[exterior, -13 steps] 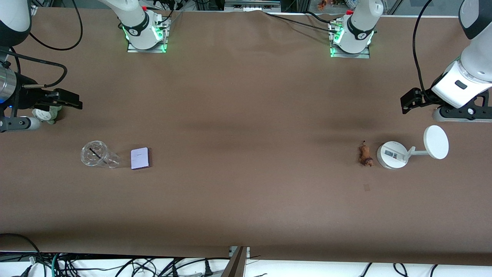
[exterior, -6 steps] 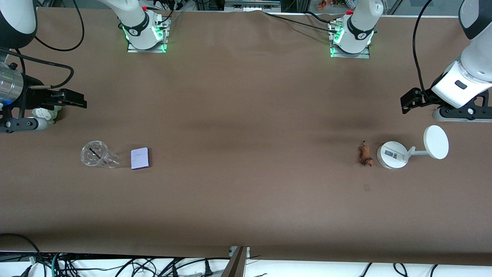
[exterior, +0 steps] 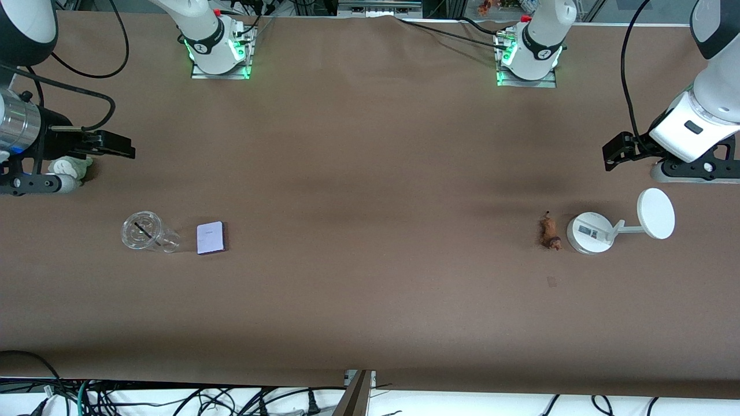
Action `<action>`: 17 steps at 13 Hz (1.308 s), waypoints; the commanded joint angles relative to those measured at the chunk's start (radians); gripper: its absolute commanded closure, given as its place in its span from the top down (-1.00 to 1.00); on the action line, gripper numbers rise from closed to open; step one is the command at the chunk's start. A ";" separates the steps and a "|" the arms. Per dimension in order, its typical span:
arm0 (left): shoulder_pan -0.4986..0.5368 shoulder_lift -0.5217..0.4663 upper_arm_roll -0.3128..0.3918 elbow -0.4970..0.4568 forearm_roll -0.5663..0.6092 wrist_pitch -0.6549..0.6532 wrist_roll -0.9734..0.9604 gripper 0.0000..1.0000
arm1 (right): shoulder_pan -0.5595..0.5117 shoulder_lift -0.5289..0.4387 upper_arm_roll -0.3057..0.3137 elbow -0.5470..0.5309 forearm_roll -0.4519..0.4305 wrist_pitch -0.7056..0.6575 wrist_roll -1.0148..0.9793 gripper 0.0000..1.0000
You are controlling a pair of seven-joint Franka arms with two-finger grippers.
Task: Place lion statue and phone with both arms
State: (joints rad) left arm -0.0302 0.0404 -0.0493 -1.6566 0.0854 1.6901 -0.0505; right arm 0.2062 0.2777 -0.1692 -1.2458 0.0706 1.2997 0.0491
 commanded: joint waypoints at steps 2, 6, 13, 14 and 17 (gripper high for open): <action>0.001 -0.011 0.000 0.006 -0.016 -0.015 0.008 1.00 | -0.154 -0.182 0.168 -0.235 -0.058 0.115 0.017 0.98; 0.001 -0.011 0.000 0.006 -0.016 -0.015 0.008 1.00 | -0.186 -0.328 0.174 -0.420 -0.054 0.211 0.011 0.99; 0.003 -0.011 0.002 0.004 -0.016 -0.017 0.008 1.00 | -0.179 -0.293 0.178 -0.380 -0.063 0.196 0.009 0.99; 0.003 -0.011 0.002 0.004 -0.016 -0.017 0.009 1.00 | -0.177 -0.293 0.178 -0.376 -0.068 0.190 0.009 0.99; 0.004 -0.011 0.002 0.004 -0.016 -0.027 0.009 1.00 | -0.160 -0.288 0.177 -0.373 -0.071 0.191 0.012 0.99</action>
